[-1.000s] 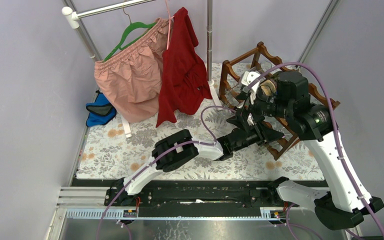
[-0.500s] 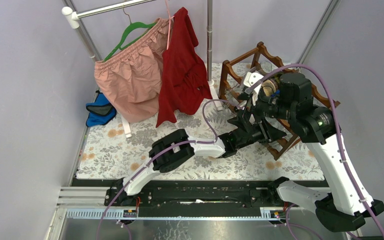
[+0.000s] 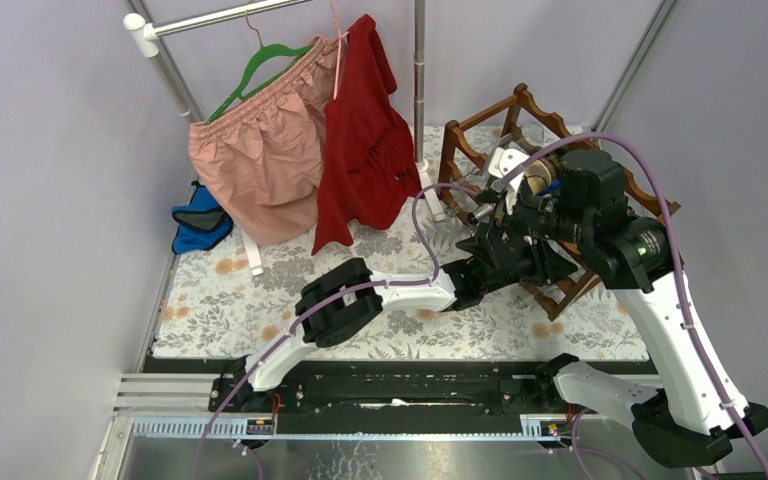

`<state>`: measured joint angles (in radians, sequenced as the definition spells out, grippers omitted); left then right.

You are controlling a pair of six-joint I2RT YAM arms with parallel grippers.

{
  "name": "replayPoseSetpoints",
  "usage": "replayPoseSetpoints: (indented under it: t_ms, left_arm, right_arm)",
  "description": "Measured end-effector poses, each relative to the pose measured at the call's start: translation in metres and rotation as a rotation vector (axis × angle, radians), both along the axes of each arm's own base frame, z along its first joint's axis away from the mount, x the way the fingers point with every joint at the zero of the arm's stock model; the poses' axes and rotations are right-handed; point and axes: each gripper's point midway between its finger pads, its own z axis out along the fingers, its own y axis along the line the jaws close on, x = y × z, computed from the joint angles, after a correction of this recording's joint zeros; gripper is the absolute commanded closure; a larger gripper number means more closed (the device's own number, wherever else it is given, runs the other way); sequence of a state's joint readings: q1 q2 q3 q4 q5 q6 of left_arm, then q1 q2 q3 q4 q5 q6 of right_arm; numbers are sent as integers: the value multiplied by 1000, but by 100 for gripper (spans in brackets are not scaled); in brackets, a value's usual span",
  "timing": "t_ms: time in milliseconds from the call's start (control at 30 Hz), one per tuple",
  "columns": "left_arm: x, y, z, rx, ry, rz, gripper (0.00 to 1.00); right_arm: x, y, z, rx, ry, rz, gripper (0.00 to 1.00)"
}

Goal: Put the wine bottle on the wine rack
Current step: Place the wine bottle in the wine rack.

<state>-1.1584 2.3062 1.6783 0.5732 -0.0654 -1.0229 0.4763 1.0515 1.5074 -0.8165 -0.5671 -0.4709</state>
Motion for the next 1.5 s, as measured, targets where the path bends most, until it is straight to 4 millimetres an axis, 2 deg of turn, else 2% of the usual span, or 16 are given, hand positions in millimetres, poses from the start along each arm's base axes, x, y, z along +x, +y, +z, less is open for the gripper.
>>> replayPoseSetpoints:
  t_ms: [300, 467, 700, 1133, 1500]
  left_arm:
    - [-1, 3, -1, 102, -94, 15, 89]
    - [-1, 3, -2, 145, -133, 21, 74]
    - [2, 0, 9, 189, -155, 28, 69]
    - [3, 0, 10, 247, -183, 20, 68]
    - [5, 0, 4, 312, -259, 35, 71]
  right_arm:
    - [-3, -2, 0, 1, -4, 0, 0]
    - [-4, -2, -1, 1, -7, 1, 0]
    - [-6, -4, -2, 0, -11, 0, 0]
    - [-12, -13, 8, 3, -71, -23, 0]
    - [-13, -14, 9, 3, -72, -25, 0]
